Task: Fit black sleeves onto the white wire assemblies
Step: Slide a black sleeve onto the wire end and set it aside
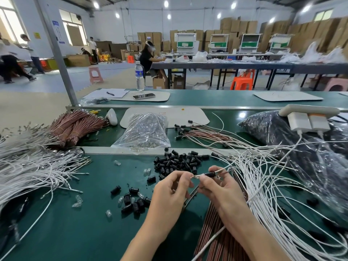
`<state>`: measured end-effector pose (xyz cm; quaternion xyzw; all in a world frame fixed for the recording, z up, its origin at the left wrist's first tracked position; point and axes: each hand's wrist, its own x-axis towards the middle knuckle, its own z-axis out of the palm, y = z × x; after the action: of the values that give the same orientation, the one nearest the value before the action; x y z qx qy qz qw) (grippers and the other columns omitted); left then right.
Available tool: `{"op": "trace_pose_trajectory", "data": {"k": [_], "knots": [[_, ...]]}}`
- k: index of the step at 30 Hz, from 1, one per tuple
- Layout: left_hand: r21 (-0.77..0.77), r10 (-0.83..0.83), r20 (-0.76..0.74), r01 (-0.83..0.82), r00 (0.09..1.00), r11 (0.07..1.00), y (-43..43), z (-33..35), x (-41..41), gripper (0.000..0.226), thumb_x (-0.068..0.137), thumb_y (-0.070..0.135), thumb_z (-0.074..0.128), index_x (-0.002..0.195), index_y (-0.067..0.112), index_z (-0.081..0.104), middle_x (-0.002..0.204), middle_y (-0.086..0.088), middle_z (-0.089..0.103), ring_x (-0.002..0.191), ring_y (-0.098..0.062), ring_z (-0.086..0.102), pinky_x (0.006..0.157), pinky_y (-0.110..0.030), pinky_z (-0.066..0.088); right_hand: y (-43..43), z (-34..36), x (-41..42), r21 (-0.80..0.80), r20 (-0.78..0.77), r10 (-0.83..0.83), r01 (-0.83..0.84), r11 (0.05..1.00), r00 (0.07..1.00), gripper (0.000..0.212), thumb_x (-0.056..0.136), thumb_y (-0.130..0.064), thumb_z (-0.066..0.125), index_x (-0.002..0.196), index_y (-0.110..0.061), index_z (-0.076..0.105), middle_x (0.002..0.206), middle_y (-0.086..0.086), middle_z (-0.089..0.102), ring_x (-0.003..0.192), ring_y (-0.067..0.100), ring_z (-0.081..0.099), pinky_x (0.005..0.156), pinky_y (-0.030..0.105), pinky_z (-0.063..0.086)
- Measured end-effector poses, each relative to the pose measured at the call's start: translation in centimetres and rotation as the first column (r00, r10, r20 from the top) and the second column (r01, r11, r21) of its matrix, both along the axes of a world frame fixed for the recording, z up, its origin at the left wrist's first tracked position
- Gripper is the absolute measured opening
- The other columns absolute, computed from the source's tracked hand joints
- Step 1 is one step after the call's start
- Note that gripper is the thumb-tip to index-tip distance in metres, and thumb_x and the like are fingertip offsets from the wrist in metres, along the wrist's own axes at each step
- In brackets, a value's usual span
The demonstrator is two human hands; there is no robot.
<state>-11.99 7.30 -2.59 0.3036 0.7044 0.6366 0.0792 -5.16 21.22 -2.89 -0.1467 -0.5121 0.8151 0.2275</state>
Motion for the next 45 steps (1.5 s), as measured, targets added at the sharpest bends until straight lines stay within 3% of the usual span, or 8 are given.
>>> {"op": "trace_pose_trajectory", "data": {"k": [10, 17, 24, 29, 33, 41, 45], "knots": [[-0.029, -0.030, 0.023, 0.031, 0.999, 0.999, -0.29, 0.15, -0.22, 0.028, 0.094, 0.045, 0.054, 0.093, 0.023, 0.071, 0.084, 0.005, 0.073, 0.068, -0.008, 0.064, 0.062, -0.020, 0.051, -0.10, -0.05, 0.26, 0.144, 0.032, 0.014, -0.019, 0.989, 0.999, 0.045, 0.074, -0.024, 0.078, 0.115, -0.016, 0.062, 0.087, 0.006, 0.076, 0.083, 0.018, 0.073, 0.073, 0.023, 0.058], [-0.024, -0.030, 0.047, 0.032, 0.998, 0.999, -0.23, -0.08, -0.32, 0.016, 0.100, 0.032, 0.059, 0.093, 0.024, 0.071, 0.082, 0.004, 0.073, 0.067, -0.007, 0.064, 0.063, -0.022, 0.052, -0.16, -0.24, 0.53, 0.267, 0.073, 0.032, -0.050, 0.962, 0.997, 0.026, 0.091, -0.013, 0.071, 0.115, -0.024, 0.065, 0.087, 0.006, 0.077, 0.077, 0.014, 0.070, 0.073, 0.021, 0.057], [-0.025, -0.074, 0.051, 0.076, 0.996, 0.997, -0.30, -0.01, -0.52, 0.015, 0.100, 0.032, 0.060, 0.094, 0.025, 0.072, 0.084, 0.006, 0.074, 0.069, -0.005, 0.065, 0.064, -0.018, 0.050, -0.15, -0.17, 0.63, 0.355, 0.100, -0.001, -0.035, 0.934, 0.995, 0.026, 0.089, -0.023, 0.074, 0.101, -0.045, 0.069, 0.087, 0.003, 0.075, 0.079, 0.013, 0.070, 0.079, 0.028, 0.057], [-0.054, -0.077, 0.022, 0.078, 0.997, 0.995, -0.30, -0.31, -0.47, 0.012, 0.098, 0.036, 0.062, 0.093, 0.032, 0.072, 0.083, 0.008, 0.073, 0.069, -0.003, 0.065, 0.064, -0.018, 0.051, -0.19, -0.22, 0.71, 0.376, 0.095, -0.012, -0.025, 0.926, 0.995, 0.024, 0.087, -0.027, 0.075, 0.101, -0.046, 0.070, 0.085, 0.001, 0.075, 0.078, 0.012, 0.070, 0.076, 0.024, 0.057], [-0.090, -0.057, -0.041, 0.053, 0.998, 0.995, -0.26, -0.55, -0.38, 0.012, 0.092, 0.050, 0.059, 0.095, 0.042, 0.068, 0.080, 0.009, 0.072, 0.067, -0.005, 0.064, 0.062, -0.021, 0.052, -0.14, -0.34, 0.60, 0.390, 0.100, -0.027, -0.014, 0.921, 0.995, 0.024, 0.087, -0.029, 0.075, 0.102, -0.046, 0.069, 0.087, 0.004, 0.075, 0.080, 0.014, 0.072, 0.075, 0.023, 0.056], [-0.123, -0.076, -0.056, 0.069, 0.996, 0.990, -0.14, -0.30, -0.55, 0.008, 0.098, 0.030, 0.064, 0.095, 0.034, 0.071, 0.079, 0.013, 0.071, 0.065, 0.003, 0.059, 0.060, -0.012, 0.045, 0.18, -0.38, 0.46, 0.432, 0.113, -0.075, 0.019, 0.902, 0.991, 0.024, 0.090, -0.022, 0.075, 0.100, -0.043, 0.070, 0.083, 0.007, 0.074, 0.077, 0.014, 0.071, 0.079, 0.029, 0.058], [-0.099, -0.065, -0.006, 0.065, 0.998, 0.993, 0.13, -0.11, -0.24, 0.009, 0.099, 0.027, 0.063, 0.095, 0.030, 0.071, 0.083, 0.013, 0.073, 0.071, 0.000, 0.065, 0.067, -0.015, 0.049, -0.15, 0.10, 0.59, 0.340, 0.080, -0.032, 0.002, 0.940, 0.996, 0.021, 0.088, -0.018, 0.074, 0.103, -0.033, 0.074, 0.085, 0.008, 0.076, 0.082, 0.017, 0.075, 0.076, 0.024, 0.059]]}}
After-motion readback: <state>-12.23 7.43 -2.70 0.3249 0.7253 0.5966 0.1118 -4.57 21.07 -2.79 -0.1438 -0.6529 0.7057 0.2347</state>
